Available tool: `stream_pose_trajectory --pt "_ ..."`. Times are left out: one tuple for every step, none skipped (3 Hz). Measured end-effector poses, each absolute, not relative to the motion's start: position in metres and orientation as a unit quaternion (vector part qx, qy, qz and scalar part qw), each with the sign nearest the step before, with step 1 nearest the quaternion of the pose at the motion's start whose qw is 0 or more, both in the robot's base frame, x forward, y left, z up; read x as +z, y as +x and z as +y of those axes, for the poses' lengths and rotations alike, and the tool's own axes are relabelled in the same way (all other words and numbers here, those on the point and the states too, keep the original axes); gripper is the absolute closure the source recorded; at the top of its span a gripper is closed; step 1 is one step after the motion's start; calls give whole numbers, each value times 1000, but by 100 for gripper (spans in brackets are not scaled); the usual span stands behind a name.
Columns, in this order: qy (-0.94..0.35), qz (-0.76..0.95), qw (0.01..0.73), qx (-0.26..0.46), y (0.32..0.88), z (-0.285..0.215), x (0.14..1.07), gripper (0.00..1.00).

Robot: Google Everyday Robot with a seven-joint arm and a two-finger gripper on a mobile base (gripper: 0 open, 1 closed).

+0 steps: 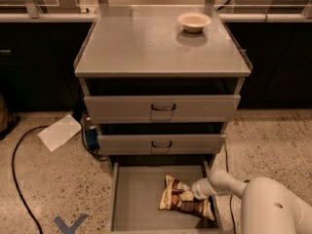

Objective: Pick brown chip bag from bottom drawer and place on counter

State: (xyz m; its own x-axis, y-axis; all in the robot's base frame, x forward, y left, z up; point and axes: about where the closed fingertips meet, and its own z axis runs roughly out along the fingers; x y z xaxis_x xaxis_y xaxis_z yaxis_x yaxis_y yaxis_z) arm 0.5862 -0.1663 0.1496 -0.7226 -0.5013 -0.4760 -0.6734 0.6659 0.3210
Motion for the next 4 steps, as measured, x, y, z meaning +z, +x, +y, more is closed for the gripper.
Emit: stream_pose_trajectory --pt "-328 887 236 222 603 -168 233 100" --pt "-345 868 284 217 595 -156 318 100" --pt "-386 842 286 246 551 -118 382 100" --pt "-405 831 268 270 510 -95 437 100"
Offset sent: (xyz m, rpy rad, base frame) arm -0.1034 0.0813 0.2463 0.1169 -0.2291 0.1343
